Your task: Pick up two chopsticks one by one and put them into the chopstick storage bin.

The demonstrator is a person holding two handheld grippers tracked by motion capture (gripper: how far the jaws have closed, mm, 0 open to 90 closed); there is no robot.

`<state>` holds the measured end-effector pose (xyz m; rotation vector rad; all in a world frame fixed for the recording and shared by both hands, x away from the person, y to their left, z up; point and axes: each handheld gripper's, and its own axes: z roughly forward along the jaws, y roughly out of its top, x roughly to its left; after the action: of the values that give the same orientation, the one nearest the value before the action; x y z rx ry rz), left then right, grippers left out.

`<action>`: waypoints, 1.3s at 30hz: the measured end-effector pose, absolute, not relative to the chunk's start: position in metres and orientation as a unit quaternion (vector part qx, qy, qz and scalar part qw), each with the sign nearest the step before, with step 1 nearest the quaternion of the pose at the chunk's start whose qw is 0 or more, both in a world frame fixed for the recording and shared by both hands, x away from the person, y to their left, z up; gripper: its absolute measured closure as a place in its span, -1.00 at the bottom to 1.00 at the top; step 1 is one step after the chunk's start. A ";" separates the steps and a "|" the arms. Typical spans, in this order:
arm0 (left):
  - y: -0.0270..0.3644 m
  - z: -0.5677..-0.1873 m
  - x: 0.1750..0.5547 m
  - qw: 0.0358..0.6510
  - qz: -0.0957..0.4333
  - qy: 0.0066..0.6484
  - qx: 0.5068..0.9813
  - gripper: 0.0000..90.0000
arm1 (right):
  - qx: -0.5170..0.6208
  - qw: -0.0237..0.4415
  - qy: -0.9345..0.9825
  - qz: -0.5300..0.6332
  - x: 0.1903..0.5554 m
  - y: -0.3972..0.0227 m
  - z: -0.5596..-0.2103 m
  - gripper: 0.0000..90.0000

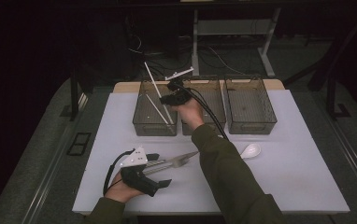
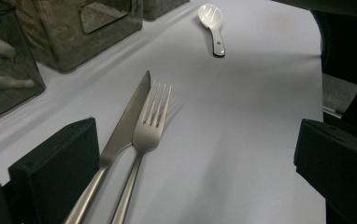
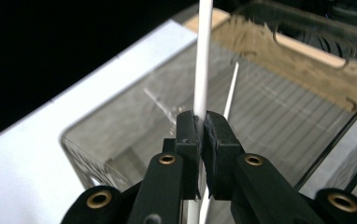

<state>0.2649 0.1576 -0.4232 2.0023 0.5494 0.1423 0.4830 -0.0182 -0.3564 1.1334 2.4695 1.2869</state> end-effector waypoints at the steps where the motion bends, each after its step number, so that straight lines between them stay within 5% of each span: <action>1: 0.158 -0.423 0.265 0.506 0.059 0.228 0.830 -1.00 | 0.380 0.066 0.822 0.419 0.483 -0.017 -0.359 0.88; 15: 0.157 -0.423 0.265 0.505 0.058 0.224 0.832 -1.00 | 0.399 0.071 0.846 0.347 0.488 -0.002 -0.385 0.82; 39: 0.157 -0.424 0.265 0.501 0.062 0.225 0.834 -1.00 | 0.320 0.060 0.850 0.414 0.452 -0.044 -0.347 0.01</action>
<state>0.2650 0.1575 -0.4237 2.0157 0.5430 0.1505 0.4524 -0.0438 -0.3468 0.9685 2.5743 1.2532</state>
